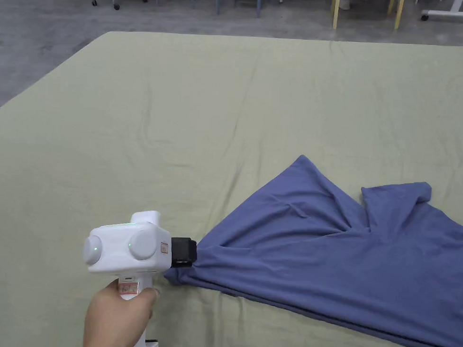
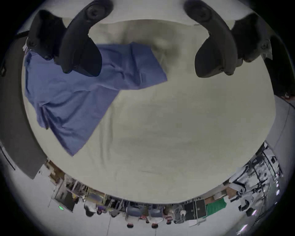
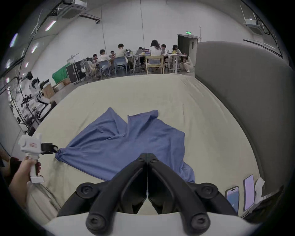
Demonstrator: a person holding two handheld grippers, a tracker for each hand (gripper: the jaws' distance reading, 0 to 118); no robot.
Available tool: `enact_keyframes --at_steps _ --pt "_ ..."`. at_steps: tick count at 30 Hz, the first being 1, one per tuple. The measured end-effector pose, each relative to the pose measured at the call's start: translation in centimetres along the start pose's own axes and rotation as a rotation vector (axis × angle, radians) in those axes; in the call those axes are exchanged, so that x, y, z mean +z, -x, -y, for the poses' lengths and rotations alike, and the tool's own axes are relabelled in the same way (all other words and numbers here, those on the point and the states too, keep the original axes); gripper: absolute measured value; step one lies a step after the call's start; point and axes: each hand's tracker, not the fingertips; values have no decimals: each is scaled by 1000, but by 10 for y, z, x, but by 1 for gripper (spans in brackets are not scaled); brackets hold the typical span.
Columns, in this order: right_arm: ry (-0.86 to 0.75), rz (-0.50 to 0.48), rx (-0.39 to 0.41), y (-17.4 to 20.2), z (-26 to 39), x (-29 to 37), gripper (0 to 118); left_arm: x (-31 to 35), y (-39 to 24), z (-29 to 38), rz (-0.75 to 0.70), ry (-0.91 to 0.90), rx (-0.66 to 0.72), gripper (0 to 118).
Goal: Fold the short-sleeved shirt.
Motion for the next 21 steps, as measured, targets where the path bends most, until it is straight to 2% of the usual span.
enact_keyframes --at_steps 2,3,5,6,7,8,9,10,12,15,17,18,20,21 --pt "14 -5 -14 -5 0 -2 3 -18 -2 -1 -57 52 -36 117" --pt "18 -5 -16 -6 1 -3 3 -22 -1 0 -62 54 -42 110" --pt "30 7 -1 -6 2 -6 3 -19 -4 8 28 22 -13 83" --pt "35 14 6 -9 2 -7 3 -13 -3 9 -21 -27 -4 51" --pt "41 19 12 -11 2 -9 3 -7 1 6 -31 -69 -11 3" --pt "46 20 13 -12 2 -12 3 -3 3 8 -17 -100 -9 3" --pt "53 21 12 -14 3 -16 3 2 8 7 124 -124 39 3" --pt "63 22 9 -17 1 -19 3 4 6 10 98 -150 65 3" --pt "82 14 15 -23 -2 -29 3 9 3 11 60 -196 -20 3" --pt "80 52 80 -38 -20 -53 3 9 4 9 105 -236 -28 3" --pt "91 47 94 -51 -41 -76 3 37 -27 26 89 -305 -59 3" --pt "99 24 86 -58 -54 -92 12 39 -32 30 94 -312 -61 3" --pt "225 56 97 -68 -72 -135 115 45 -32 24 110 -303 -48 3" --pt "192 34 100 -74 -75 -160 117 45 -34 24 111 -302 -44 3"
